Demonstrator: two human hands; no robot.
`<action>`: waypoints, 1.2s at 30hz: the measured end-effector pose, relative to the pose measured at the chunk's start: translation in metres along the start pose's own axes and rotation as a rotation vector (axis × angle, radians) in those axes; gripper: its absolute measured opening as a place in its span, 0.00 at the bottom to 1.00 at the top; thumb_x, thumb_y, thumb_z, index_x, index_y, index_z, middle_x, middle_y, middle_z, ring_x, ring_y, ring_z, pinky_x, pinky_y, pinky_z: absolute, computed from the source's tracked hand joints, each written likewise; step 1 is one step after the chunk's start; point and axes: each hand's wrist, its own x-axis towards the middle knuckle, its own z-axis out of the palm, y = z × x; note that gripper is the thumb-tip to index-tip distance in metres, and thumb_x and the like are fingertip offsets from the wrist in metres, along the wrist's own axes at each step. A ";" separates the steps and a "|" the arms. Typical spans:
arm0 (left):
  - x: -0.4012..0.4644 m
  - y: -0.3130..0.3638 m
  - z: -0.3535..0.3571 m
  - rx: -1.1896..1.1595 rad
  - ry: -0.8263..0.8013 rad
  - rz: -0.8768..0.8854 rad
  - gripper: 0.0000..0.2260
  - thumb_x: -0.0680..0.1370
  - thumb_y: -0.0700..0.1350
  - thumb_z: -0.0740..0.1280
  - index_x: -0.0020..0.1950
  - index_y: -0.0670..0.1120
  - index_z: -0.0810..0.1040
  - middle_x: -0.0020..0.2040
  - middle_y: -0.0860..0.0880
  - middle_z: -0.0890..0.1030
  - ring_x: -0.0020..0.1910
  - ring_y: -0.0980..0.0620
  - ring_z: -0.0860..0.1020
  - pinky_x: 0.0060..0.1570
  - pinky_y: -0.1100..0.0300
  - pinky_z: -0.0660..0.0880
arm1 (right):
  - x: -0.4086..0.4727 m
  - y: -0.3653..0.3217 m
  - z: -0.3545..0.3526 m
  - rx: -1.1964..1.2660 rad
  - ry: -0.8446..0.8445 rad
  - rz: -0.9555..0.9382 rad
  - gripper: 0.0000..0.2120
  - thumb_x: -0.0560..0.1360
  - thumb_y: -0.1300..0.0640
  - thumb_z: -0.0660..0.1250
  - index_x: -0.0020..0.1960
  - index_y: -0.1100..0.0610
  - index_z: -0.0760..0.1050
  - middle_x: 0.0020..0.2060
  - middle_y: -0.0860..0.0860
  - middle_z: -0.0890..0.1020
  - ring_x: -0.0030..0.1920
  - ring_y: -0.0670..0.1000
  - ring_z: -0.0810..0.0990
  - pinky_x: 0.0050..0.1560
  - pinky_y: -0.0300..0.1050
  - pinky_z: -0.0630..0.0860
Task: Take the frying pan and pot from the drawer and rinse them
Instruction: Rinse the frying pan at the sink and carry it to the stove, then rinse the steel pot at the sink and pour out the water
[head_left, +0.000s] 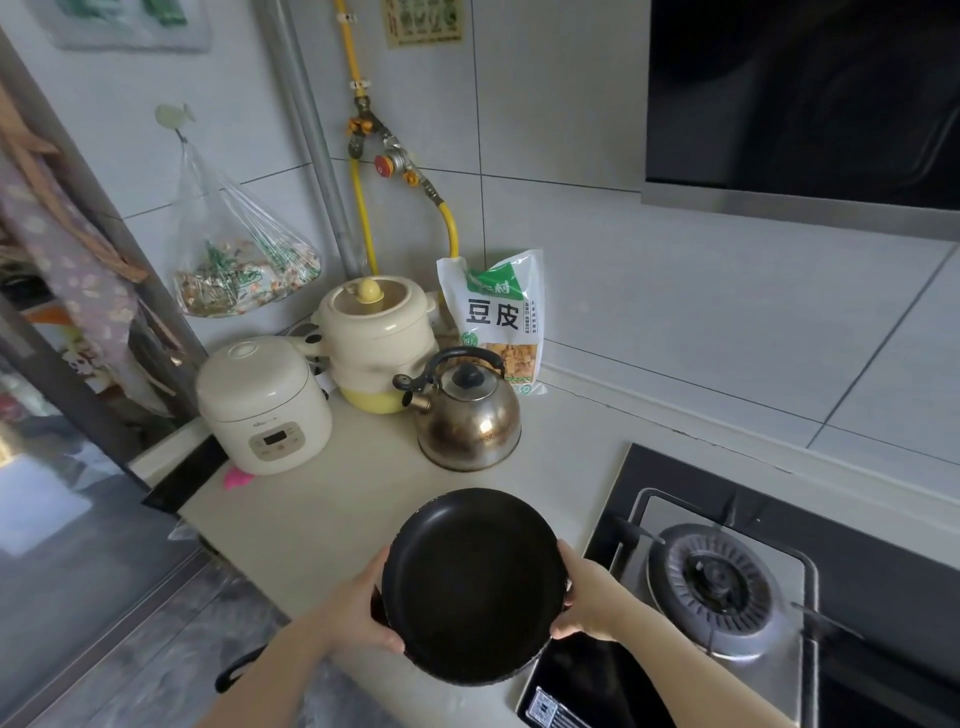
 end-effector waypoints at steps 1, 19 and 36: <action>0.000 0.000 0.000 0.004 -0.001 0.005 0.55 0.59 0.52 0.78 0.77 0.64 0.47 0.68 0.58 0.71 0.64 0.52 0.72 0.65 0.52 0.73 | -0.002 -0.001 0.000 0.001 0.006 0.002 0.48 0.66 0.63 0.77 0.76 0.49 0.52 0.58 0.49 0.74 0.60 0.57 0.77 0.58 0.48 0.77; 0.008 0.067 -0.019 0.340 0.449 -0.140 0.40 0.74 0.64 0.67 0.78 0.45 0.57 0.73 0.43 0.67 0.71 0.44 0.67 0.66 0.50 0.68 | -0.055 -0.004 -0.026 -0.118 0.468 0.123 0.40 0.74 0.44 0.70 0.77 0.56 0.54 0.72 0.57 0.66 0.70 0.58 0.67 0.67 0.54 0.69; -0.059 0.427 0.126 0.369 0.838 0.656 0.35 0.74 0.57 0.71 0.69 0.33 0.69 0.64 0.32 0.72 0.64 0.31 0.69 0.59 0.38 0.69 | -0.465 0.161 -0.095 -0.024 1.571 0.957 0.35 0.73 0.38 0.66 0.71 0.59 0.66 0.68 0.59 0.71 0.66 0.62 0.68 0.65 0.56 0.66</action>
